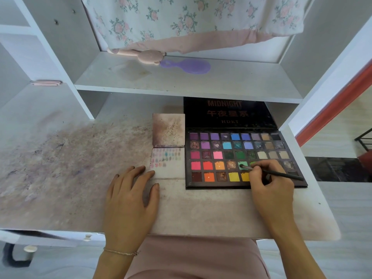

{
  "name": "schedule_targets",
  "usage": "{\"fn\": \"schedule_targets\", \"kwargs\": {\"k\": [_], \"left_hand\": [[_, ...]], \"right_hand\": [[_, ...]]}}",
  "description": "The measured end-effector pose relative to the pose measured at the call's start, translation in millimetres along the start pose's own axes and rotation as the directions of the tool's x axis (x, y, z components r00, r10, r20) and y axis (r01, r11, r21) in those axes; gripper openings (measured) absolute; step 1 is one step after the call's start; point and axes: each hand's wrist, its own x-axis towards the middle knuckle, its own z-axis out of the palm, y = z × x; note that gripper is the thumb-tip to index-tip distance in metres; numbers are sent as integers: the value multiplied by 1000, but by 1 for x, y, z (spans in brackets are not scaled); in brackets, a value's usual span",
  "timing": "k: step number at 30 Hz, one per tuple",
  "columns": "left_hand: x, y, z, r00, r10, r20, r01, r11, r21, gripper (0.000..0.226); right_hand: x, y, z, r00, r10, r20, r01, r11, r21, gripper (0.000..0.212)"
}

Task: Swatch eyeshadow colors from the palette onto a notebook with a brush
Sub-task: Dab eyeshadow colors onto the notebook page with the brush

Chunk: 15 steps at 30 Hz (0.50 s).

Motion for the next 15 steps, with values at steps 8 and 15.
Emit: {"fn": "schedule_targets", "kwargs": {"k": [8, 15], "left_hand": [[0, 0, 0, 1000, 9, -6, -9, 1000, 7, 44], [0, 0, 0, 1000, 20, -14, -20, 1000, 18, 43]], "right_hand": [[-6, -17, 5, 999, -48, 10, 46, 982, 181, 22], [-9, -45, 44, 973, -68, 220, -8, 944, 329, 24]]}}
